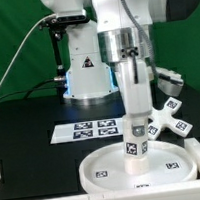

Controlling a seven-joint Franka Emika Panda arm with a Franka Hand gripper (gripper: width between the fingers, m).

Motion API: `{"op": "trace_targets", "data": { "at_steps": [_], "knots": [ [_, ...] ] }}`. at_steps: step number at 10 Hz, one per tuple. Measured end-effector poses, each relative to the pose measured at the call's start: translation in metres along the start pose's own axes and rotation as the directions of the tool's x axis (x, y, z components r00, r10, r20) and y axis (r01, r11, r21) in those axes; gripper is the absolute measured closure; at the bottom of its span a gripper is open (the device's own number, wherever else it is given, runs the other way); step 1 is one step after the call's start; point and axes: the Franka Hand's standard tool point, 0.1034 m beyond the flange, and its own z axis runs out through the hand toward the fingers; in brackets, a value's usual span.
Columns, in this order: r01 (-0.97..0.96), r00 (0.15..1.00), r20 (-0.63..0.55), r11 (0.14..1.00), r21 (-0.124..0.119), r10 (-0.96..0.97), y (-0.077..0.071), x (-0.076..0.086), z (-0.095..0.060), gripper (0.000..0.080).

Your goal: Assemble round table

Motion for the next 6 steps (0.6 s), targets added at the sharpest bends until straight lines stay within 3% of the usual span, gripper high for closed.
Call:
{"op": "trace_targets", "data": {
  "at_steps": [2,3,4,6],
  "knots": [
    [0.028,1.000,0.001,1.000,-0.001,-0.028,0.0001,-0.0007,-0.0001,0.0393],
    [0.121,0.993,0.007,0.992,-0.030,-0.121,0.0028,-0.0018,0.0005,0.0319],
    [0.229,0.973,0.032,0.971,-0.074,-0.228,0.0035,-0.0046,-0.0013,0.0177],
    [0.591,0.806,0.083,0.803,-0.075,-0.586,0.0024,0.0024,-0.0015,0.0157]
  ]
}}
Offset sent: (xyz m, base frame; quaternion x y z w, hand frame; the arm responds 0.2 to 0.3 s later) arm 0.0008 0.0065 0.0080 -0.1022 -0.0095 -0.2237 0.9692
